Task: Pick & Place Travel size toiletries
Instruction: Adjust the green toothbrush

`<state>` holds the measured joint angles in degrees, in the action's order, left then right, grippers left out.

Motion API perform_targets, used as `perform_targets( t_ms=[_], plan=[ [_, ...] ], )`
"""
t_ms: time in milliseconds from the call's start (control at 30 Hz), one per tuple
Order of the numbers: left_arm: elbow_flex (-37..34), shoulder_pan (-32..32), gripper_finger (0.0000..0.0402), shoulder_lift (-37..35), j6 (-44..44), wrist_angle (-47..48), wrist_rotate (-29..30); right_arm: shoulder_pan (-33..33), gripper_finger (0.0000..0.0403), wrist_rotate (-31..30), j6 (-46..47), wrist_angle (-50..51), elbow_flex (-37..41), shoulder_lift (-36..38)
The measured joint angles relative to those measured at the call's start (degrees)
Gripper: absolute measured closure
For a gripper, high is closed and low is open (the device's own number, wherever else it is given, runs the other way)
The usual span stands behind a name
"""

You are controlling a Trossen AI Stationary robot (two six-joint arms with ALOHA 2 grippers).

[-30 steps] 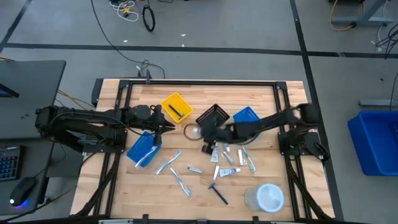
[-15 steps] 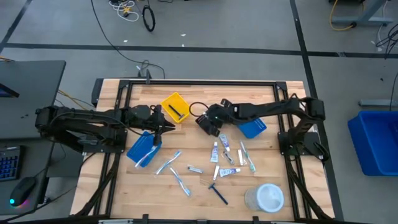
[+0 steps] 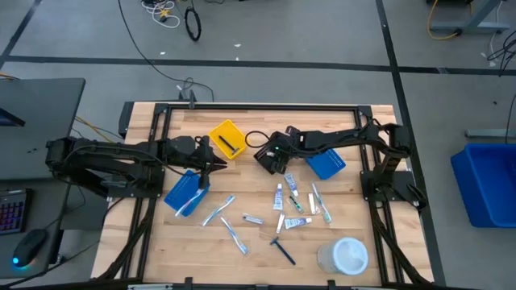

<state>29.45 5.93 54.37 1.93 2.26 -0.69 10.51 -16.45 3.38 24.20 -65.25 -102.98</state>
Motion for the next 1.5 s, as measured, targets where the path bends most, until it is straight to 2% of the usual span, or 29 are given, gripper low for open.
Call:
perform_targets(
  t_ms=[133,300,400,567,700,1033,1167,1333,1500],
  plan=[
    [0.0,0.0,0.034,0.0,0.0,0.0,0.0,-1.0,0.0174,0.0,0.1,3.5,-1.1,1.7],
    [0.0,0.0,0.034,0.0,-2.2,0.0,0.0,-3.8,0.0173,0.8,7.3,17.5,-6.5,5.4],
    [0.0,0.0,0.034,0.0,-2.7,-0.1,0.0,-5.5,0.0184,5.8,15.4,23.1,-7.7,7.7],
    [0.0,0.0,0.034,0.0,-2.7,-0.2,0.0,-8.8,0.0204,19.9,27.9,33.0,-7.6,9.0],
    [0.0,0.0,0.034,0.0,-2.8,-0.4,0.0,-13.1,0.0216,21.4,33.2,40.0,-6.8,8.9],
    [0.0,0.0,0.034,0.0,-2.8,-0.5,0.0,-21.7,0.0229,21.7,52.1,41.1,3.5,8.9],
    [0.0,0.0,0.034,0.0,-2.8,-0.5,0.0,-23.9,0.0224,24.7,59.4,40.2,8.1,8.9],
    [0.0,0.0,0.034,0.0,-2.6,-0.5,0.0,-25.9,0.0216,26.1,63.8,34.7,12.7,8.9],
    [0.0,0.0,0.034,0.0,-2.1,-0.5,0.0,-26.3,0.0209,26.1,64.3,30.8,14.0,8.9]
  ],
)
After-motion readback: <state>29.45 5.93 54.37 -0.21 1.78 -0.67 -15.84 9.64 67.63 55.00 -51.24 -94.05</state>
